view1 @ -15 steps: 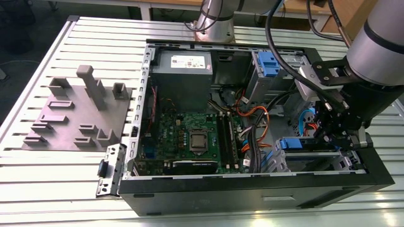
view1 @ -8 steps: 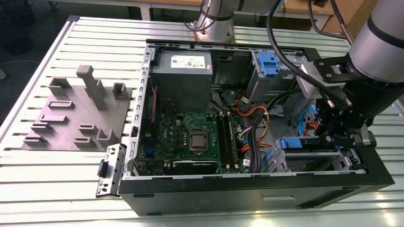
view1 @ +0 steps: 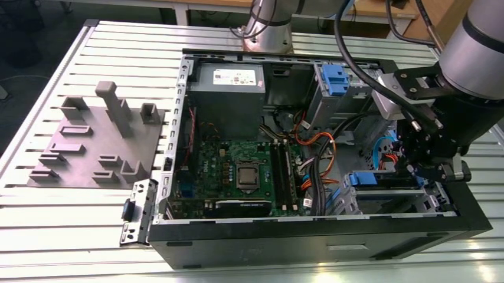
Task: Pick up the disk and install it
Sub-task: 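Insert the first disk wire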
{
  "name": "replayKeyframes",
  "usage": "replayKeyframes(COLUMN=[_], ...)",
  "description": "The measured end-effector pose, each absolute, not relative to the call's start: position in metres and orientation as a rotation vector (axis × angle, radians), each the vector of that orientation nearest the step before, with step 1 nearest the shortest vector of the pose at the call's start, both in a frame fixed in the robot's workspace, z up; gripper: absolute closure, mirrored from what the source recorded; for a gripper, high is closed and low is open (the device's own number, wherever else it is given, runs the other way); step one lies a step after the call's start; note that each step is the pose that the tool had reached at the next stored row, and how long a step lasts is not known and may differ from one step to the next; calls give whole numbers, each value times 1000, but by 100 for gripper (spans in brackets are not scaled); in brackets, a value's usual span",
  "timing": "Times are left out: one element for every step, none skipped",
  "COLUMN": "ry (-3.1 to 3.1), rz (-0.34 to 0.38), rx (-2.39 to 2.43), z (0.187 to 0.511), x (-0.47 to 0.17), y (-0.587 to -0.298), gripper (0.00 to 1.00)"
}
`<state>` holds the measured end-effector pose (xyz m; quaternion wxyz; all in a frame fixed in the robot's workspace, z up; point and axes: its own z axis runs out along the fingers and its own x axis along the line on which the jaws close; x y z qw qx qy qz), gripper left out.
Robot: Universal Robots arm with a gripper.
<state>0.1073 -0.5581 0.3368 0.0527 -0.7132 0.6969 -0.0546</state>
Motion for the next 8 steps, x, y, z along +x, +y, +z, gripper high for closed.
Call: replayKeyframes(ry=[2119,2119,2119,2119,2119,2119,2119,2120], rz=[-166,-166,-166,-166,-165,-165,-165,-164], rx=[-2168,-2169,-2169,-2169,-2169,-2169,-2169,-2169], z=[337,337,337,337,337,337,337,337], x=[107,107,107,107,107,107,107,107], y=[-558,-558,-558,-558,-558,-558,-558,-558], gripper=[84,89,89,89,89,89,89,89])
